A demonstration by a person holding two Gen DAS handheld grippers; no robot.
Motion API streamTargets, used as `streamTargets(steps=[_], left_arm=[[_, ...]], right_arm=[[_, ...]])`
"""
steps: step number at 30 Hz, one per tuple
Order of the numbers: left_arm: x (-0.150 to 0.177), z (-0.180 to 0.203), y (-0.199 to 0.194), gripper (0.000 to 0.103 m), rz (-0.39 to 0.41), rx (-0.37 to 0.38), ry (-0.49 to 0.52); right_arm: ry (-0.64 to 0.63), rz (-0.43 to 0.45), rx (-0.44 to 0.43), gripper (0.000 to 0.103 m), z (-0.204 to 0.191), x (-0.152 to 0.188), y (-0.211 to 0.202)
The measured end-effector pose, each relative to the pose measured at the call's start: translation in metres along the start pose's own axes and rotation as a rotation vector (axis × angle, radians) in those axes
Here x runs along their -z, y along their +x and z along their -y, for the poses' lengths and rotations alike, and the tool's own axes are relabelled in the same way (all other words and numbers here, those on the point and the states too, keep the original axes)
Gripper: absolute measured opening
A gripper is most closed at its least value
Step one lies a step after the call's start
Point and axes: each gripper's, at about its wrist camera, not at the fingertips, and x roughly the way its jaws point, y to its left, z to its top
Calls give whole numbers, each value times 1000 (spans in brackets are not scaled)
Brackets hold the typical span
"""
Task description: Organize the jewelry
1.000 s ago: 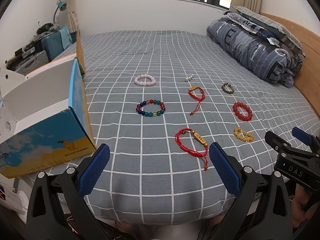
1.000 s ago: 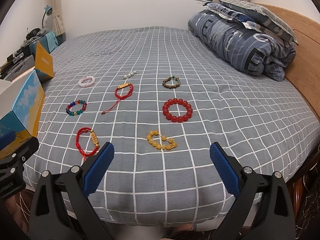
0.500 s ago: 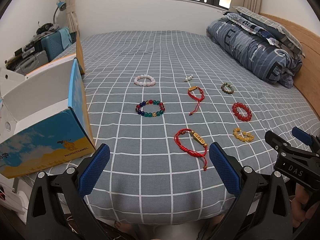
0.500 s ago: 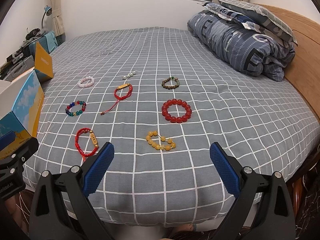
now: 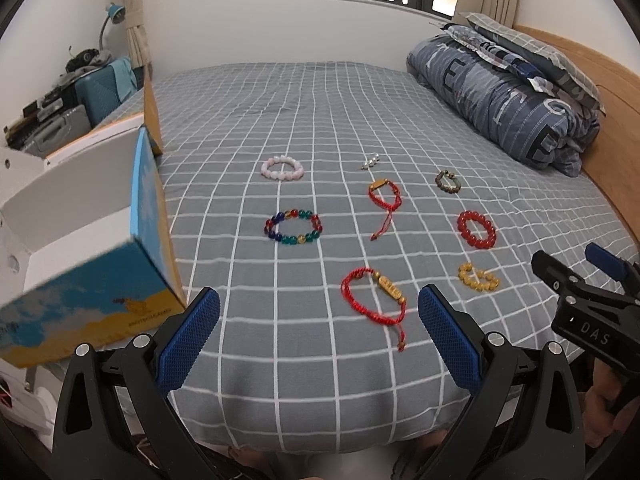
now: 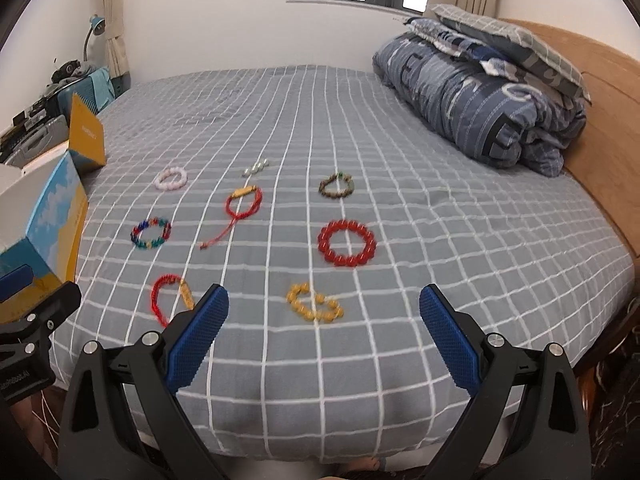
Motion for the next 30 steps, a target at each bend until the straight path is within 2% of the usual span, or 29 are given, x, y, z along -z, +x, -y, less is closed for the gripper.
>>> streamTargets(steps=[7, 10, 13, 17, 23, 30], left_arm=[[-49, 0, 11, 97, -16, 79, 22], [-70, 2, 29, 97, -32, 62, 16], [-84, 4, 66, 97, -66, 14, 17], [-82, -3, 116, 97, -147, -11, 1], [-66, -19, 178, 97, -248, -22, -27], [-57, -25, 209, 97, -291, -26, -39]], right_arm=[[-6, -14, 25, 92, 8, -40, 13], [-12, -36, 51, 92, 7, -58, 33], [-7, -82, 47, 92, 8, -71, 65], [-3, -154, 56, 92, 9, -74, 112], [-1, -264, 39, 92, 13, -56, 175], [30, -339, 13, 92, 24, -44, 208]])
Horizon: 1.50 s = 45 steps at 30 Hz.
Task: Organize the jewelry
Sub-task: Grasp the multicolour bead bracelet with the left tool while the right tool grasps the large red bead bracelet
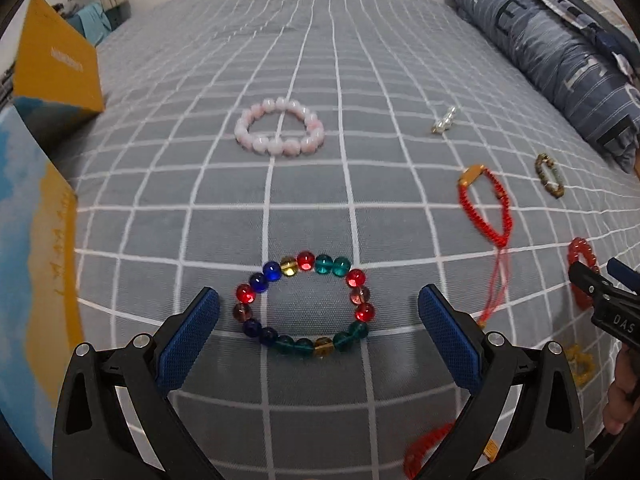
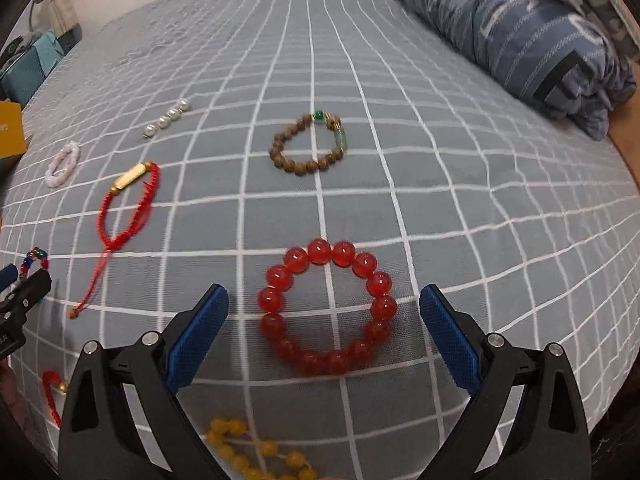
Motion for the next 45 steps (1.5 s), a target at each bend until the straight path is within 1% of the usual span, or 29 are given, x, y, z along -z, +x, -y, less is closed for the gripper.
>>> streamTargets(steps=[2, 6, 10, 13, 15, 16, 18, 19, 20, 21, 22, 24, 25, 30, 37, 43, 44, 45], left_arm=[[1, 0, 7, 97, -10, -3, 0], [1, 0, 9, 97, 6, -17, 18], [2, 2, 10, 96, 6, -9, 22], [6, 3, 7, 89, 5, -14, 34], [11, 3, 3, 80, 6, -16, 30], [13, 3, 1, 76, 7, -16, 29], [16, 2, -3, 62, 6, -5, 36], [17, 3, -5, 57, 9, 7, 44], [18, 5, -8, 44, 6, 14, 50], [19, 7, -10, 26, 3, 23, 52], [20, 8, -12, 19, -3, 34, 54], [21, 8, -14, 19, 1, 40, 47], [21, 8, -15, 19, 4, 40, 49], [23, 9, -19, 19, 12, 47, 50], [22, 9, -27, 19, 37, 79, 52], [21, 8, -39, 18, 70, 92, 48], [20, 8, -41, 17, 79, 90, 46], [20, 8, -44, 9, 87, 91, 46]], right_arm=[[4, -22, -14, 92, 1, 1, 7], [17, -31, -44, 92, 6, 2, 12], [53, -48, -75, 92, 14, 4, 13], [47, -47, -74, 85, 14, 4, 11], [43, -45, -72, 74, 13, 5, 9], [46, -44, -67, 70, 13, 6, 8], [56, -43, -68, 53, 16, 8, 5], [57, -41, -65, 49, 16, 8, 4], [54, -39, -59, 40, 16, 8, 3], [53, -38, -56, 30, 17, 8, 2], [50, -36, -53, 26, 17, 8, 2], [47, -29, -54, 23, 17, 9, 0], [42, -26, -54, 12, 17, 9, -1], [34, -13, -44, 13, 16, 10, -5], [39, 10, -39, 13, 16, 9, -10], [38, 66, -29, 13, 14, 9, -22], [35, 80, -24, 13, 13, 9, -24], [34, 91, -25, 13, 12, 9, -26]])
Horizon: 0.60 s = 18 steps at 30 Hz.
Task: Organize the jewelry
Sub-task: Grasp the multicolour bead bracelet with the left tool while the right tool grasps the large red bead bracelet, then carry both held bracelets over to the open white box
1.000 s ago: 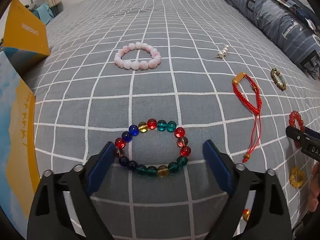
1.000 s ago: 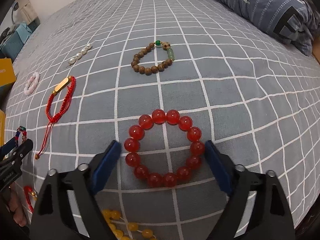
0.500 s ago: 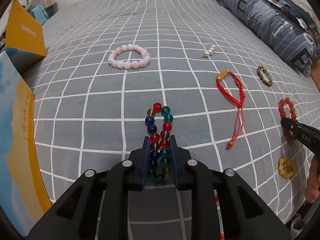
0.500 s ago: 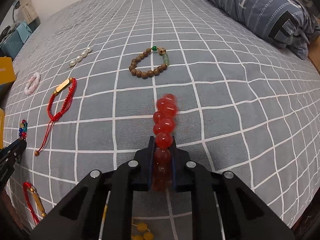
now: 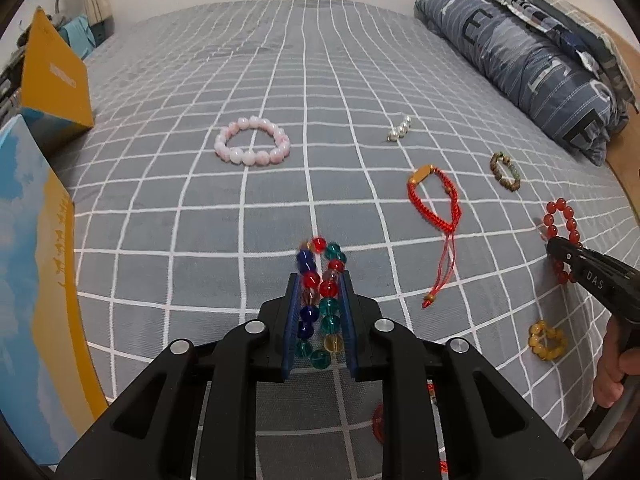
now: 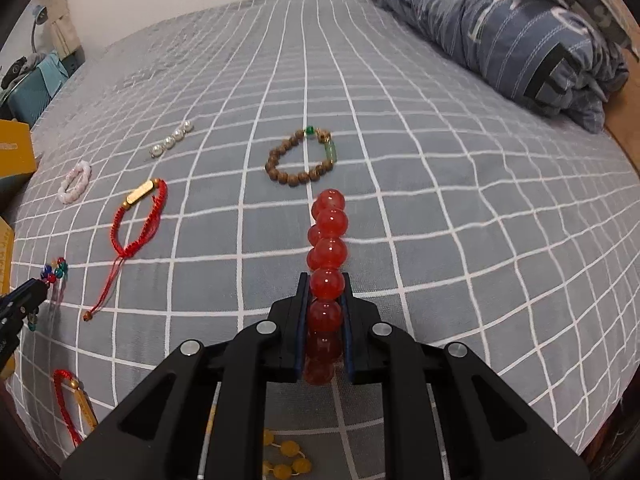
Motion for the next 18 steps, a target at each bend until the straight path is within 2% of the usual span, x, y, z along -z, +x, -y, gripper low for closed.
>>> streamTargets(steps=[4, 9, 18], left_arm=[[-1, 3, -8, 9, 51, -17, 8], [-2, 3, -15, 9, 83, -2, 2], [-3, 6, -41, 9, 193, 9, -5]], right_arm=[[-10, 48, -12, 13, -4, 0, -9], [-30, 111, -12, 13, -11, -2, -20], [-65, 226, 8, 13, -19, 0, -41]])
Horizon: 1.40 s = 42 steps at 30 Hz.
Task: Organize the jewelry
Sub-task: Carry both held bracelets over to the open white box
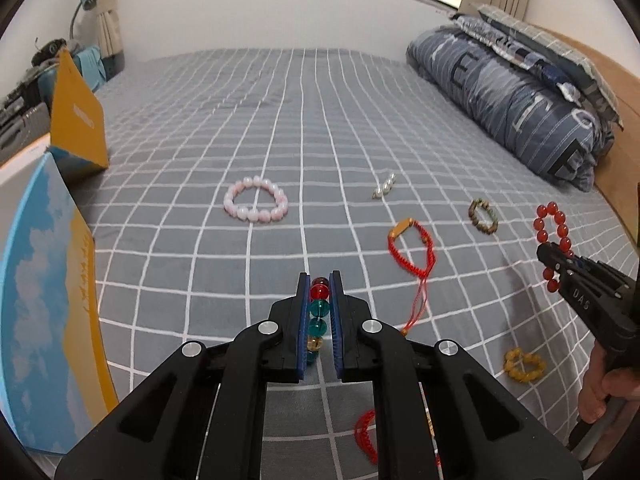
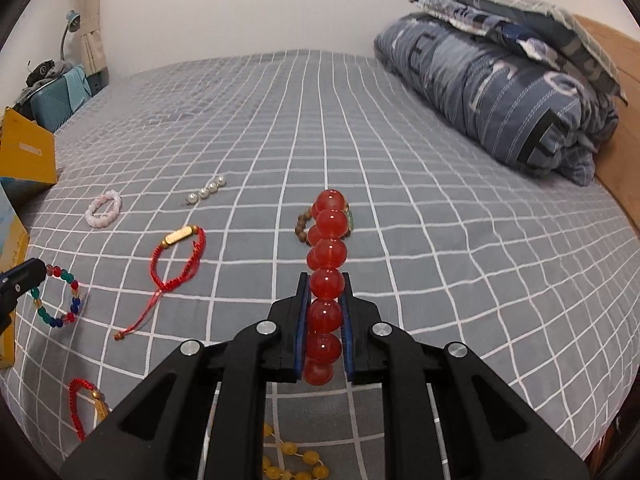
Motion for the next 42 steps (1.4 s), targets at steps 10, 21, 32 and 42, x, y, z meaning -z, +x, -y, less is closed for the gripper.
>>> streamTargets(steps=[10, 21, 32, 42], left_arm=[[-6, 1, -21, 9, 110, -6, -12], [-24, -15, -53, 9, 100, -31, -37], [-39, -116, -147, 9, 140, -179, -148], [-9, -233, -199, 9, 87, -348, -252]], right_arm=[[-11, 64, 6, 13, -5, -3, -13], [-2, 50, -37, 13, -35, -20, -32], [-83, 89, -205, 13, -160, -55, -98], [-241, 68, -402, 13, -316, -43, -141]])
